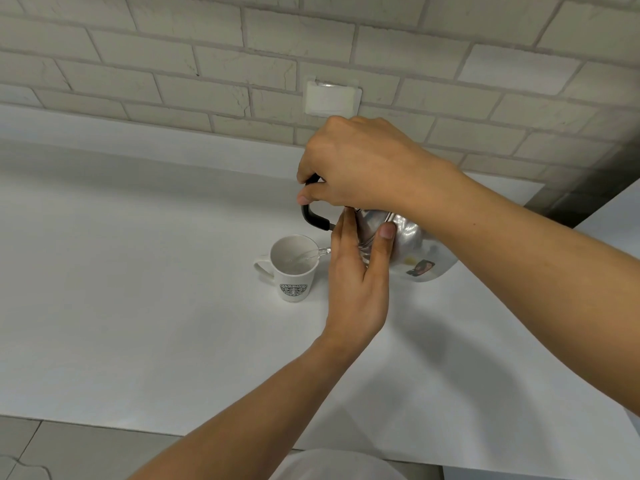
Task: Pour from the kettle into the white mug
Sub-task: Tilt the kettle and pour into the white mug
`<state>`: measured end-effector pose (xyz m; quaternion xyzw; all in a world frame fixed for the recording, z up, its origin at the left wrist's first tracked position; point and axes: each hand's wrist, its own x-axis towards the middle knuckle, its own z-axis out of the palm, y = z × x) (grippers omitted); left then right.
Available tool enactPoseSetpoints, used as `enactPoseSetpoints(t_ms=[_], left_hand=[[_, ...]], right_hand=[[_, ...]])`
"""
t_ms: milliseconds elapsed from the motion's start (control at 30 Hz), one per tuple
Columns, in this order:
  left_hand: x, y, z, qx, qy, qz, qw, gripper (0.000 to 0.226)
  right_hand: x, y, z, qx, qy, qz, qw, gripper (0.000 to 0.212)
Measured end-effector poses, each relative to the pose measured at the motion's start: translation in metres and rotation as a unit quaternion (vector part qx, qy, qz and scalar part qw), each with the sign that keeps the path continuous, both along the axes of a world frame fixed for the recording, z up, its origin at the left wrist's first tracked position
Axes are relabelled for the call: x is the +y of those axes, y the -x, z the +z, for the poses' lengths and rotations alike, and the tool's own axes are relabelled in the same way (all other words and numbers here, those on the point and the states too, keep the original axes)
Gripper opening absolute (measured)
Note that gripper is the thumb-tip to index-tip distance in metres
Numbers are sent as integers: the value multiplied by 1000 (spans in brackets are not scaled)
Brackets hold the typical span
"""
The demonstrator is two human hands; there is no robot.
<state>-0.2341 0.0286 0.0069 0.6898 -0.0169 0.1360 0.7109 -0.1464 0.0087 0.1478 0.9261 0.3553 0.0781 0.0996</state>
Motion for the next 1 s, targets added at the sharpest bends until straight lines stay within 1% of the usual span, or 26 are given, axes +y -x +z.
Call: enactPoseSetpoints(t_ms=[67,200,567,633,833,1000], left_hand=[[1,0,1,4,4,-1,1000,39],[2,0,4,6,3,3,1000,30],[6,-2,3,-4,9,7,1000,32],[8,-2,2,-4,7,7,1000,37],[14,-1,-8,-1,-34,-2,999,54],[19,0,-18,-9,-87,-34,996,56]], right_hand=[[2,0,0,0,4,2,1000,36],[4,0,1,-2,18,4,1000,36],[12,1,4,-9,30,6,999,37],[12,1,4,-8,25,7,1000,38],[0,1,-2,4,-18,-2,1000,39],[-27,7,-17,26,-128,-17,991,41]])
